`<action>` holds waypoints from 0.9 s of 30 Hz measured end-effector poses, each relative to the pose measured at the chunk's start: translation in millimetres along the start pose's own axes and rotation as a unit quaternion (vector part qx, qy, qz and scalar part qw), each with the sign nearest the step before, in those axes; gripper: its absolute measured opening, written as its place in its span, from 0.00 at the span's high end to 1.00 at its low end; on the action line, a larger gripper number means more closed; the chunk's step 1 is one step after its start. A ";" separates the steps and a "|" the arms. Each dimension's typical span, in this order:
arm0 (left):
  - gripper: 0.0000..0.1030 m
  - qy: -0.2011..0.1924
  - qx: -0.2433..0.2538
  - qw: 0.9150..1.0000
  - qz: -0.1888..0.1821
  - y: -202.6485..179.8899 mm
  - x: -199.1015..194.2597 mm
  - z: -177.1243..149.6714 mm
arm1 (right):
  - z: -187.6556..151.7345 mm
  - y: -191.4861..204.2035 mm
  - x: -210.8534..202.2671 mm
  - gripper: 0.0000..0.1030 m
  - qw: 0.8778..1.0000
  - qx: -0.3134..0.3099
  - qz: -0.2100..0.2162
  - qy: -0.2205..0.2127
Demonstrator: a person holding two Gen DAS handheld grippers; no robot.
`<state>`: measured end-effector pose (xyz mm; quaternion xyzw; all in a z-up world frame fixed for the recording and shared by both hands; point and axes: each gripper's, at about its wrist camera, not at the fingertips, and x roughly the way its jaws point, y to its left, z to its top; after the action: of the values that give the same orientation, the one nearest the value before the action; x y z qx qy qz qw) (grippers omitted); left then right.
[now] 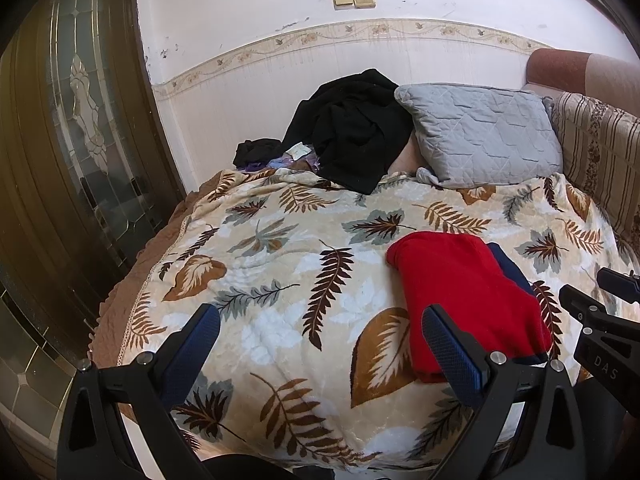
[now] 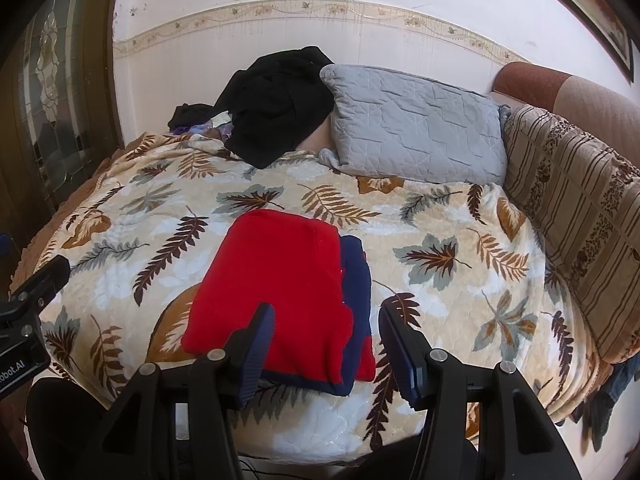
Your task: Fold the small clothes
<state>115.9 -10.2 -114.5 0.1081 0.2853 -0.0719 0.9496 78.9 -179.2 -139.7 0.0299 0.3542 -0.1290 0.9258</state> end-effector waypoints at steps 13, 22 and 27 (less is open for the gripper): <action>0.02 0.005 0.002 1.000 -0.003 2.9 4.9 -2.7 | -2.7 2.5 4.8 0.43 1.000 -0.001 -0.001 0.004; 0.02 0.009 -0.001 1.000 -0.003 6.8 8.3 -4.9 | -3.3 3.3 6.0 0.43 1.000 -0.002 -0.001 0.006; 0.02 0.010 -0.001 1.000 -0.004 7.1 8.7 -4.5 | -3.0 6.7 6.2 0.43 1.000 -0.006 -0.002 0.007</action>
<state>122.2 -2.9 -121.9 0.1063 0.2953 -0.0743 0.9466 83.1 -173.7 -146.3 0.0247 0.3612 -0.1282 0.9233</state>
